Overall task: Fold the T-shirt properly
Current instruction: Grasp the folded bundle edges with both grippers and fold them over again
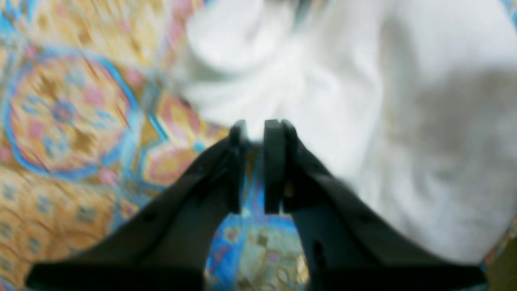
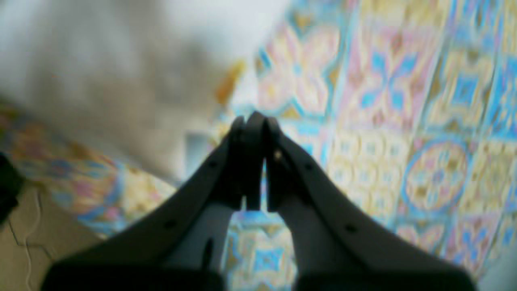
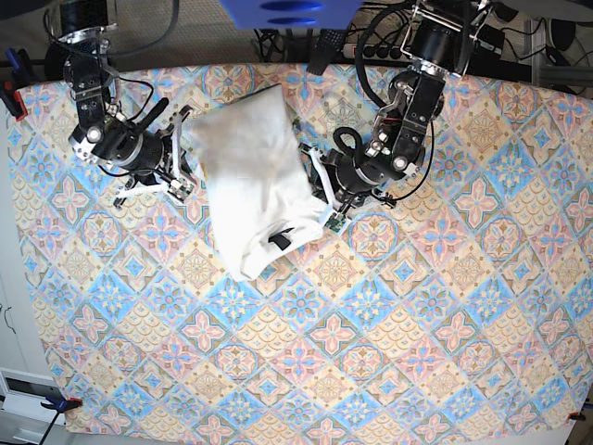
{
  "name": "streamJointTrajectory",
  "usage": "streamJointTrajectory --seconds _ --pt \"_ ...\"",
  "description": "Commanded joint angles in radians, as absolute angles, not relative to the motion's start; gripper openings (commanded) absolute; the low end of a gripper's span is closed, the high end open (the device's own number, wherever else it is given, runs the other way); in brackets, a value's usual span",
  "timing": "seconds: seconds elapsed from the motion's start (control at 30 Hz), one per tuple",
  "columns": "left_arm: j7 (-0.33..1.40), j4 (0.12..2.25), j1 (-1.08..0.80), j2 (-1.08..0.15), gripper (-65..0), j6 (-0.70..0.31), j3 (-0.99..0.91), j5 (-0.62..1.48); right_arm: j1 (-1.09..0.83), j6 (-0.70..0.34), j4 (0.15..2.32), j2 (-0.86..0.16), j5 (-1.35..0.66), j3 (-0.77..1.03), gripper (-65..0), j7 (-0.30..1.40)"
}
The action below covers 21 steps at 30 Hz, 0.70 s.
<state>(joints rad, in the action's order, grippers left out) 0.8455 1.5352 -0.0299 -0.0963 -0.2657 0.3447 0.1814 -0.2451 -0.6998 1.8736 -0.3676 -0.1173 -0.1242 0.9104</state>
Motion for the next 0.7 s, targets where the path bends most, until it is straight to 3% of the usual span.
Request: streamJointTrajectory --seconds 0.0,0.33,0.67 --pt "0.806 1.56 -0.001 -0.076 -57.8 -0.271 0.346 0.208 -0.243 -0.698 1.899 -0.378 -0.128 -0.108 -64.2 0.903" --pt "0.766 1.494 0.005 0.053 -57.8 -0.271 0.349 0.211 -0.234 -0.698 1.891 -0.277 -0.163 -0.11 -64.1 0.903" --pt "0.717 1.305 0.045 -0.041 -57.8 -0.269 0.41 0.211 -0.165 -0.698 1.745 -0.232 -0.162 -0.153 -64.0 0.905"
